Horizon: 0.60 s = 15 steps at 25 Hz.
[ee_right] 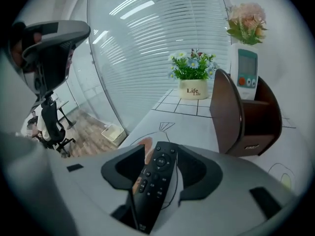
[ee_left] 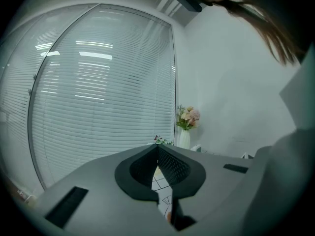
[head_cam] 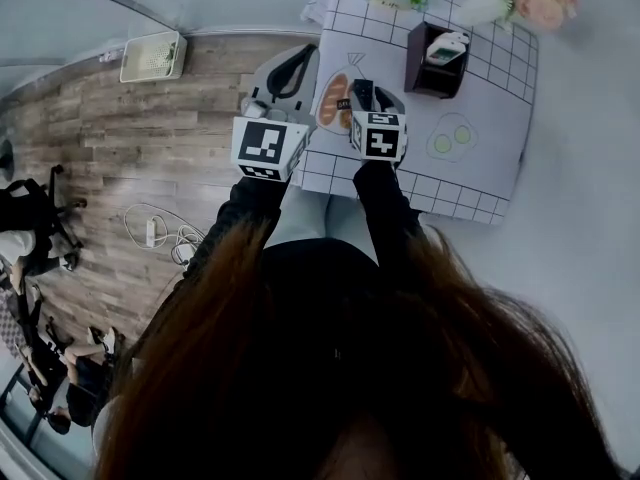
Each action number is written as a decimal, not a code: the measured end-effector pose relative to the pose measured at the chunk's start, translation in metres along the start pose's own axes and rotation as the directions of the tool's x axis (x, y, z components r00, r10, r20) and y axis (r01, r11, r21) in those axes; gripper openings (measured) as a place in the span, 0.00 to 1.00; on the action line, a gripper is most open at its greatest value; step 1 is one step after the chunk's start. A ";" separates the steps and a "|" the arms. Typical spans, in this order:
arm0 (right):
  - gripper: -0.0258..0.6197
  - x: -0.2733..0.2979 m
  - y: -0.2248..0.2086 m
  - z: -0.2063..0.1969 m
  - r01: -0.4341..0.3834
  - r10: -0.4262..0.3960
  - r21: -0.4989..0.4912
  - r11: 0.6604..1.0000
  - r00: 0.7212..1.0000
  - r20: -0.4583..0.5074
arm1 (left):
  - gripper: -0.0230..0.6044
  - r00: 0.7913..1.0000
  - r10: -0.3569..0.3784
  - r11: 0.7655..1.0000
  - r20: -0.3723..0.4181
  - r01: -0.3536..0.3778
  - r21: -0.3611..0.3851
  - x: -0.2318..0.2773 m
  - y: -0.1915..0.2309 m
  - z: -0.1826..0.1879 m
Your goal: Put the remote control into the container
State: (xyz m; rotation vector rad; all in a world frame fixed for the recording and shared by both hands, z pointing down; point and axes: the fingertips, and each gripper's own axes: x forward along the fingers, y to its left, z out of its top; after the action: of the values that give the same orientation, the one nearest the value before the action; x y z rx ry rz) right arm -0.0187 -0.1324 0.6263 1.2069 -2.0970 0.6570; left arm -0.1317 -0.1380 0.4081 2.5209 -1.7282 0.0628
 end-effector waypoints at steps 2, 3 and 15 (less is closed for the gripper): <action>0.37 0.006 0.001 -0.004 0.012 -0.011 0.003 1.000 0.999 -0.041 | 0.05 1.000 -0.001 1.000 -0.007 0.000 -0.004 -0.001 0.000 -0.002; 0.38 0.008 0.002 -0.006 0.019 -0.018 0.007 1.000 0.998 -0.067 | 0.05 1.000 0.000 1.000 -0.011 0.000 -0.005 -0.001 0.001 -0.003; 0.40 0.033 -0.002 -0.009 0.043 -0.056 -0.083 0.996 0.985 -0.162 | 0.05 0.999 0.027 1.000 -0.031 -0.027 -0.012 -0.009 0.012 -0.014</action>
State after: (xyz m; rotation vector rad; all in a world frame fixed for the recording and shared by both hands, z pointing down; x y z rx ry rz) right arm -0.0274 -0.1456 0.6563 1.1185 -1.9324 0.6234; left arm -0.1457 -0.1328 0.4224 2.4745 -1.7460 0.0921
